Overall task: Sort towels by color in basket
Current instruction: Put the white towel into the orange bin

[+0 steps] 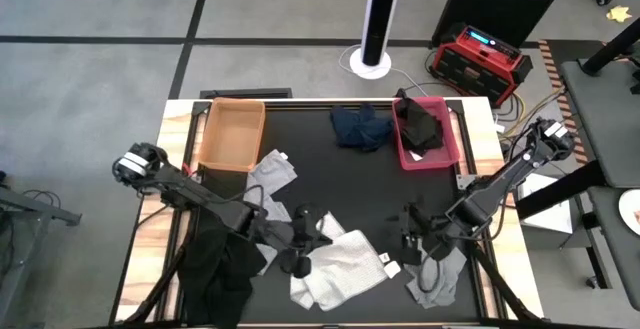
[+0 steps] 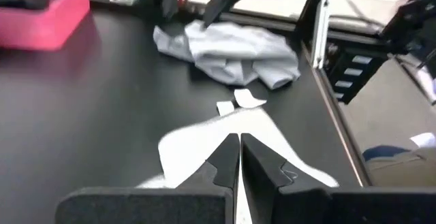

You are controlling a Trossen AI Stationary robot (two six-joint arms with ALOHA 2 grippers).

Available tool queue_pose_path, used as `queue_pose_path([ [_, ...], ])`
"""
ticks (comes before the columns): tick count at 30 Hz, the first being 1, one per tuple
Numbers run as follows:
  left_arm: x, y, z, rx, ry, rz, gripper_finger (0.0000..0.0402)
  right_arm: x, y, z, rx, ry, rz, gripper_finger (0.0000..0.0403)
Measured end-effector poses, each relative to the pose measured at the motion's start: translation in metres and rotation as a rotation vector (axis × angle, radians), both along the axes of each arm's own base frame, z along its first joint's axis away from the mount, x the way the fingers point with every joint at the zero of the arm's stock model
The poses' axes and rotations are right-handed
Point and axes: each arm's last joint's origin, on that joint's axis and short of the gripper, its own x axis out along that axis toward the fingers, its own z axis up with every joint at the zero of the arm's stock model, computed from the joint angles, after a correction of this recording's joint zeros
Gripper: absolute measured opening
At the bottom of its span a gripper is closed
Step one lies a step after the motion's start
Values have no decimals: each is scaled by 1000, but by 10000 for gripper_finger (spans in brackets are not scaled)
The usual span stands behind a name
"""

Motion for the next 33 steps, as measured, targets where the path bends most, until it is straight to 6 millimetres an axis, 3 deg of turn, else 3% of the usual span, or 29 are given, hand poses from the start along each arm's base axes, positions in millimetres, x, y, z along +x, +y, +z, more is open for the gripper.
queue_pose_path([
  [7,13,-7,-9,-74,110,64,0,-15,16,-6,7,40,48,199],
  [14,23,-12,-20,-98,361,182,18,-15,21,-14,-22,60,59,215],
  [19,42,-24,-18,-64,437,145,76,-15,21,-17,-33,69,59,221],
  [23,54,-31,-28,23,526,112,139,-15,21,-17,-35,70,60,222],
  [28,62,-31,-40,130,670,190,212,-15,21,-17,-40,70,65,220],
  [33,72,-34,-44,231,700,190,263,-15,20,-18,-42,71,65,219],
])
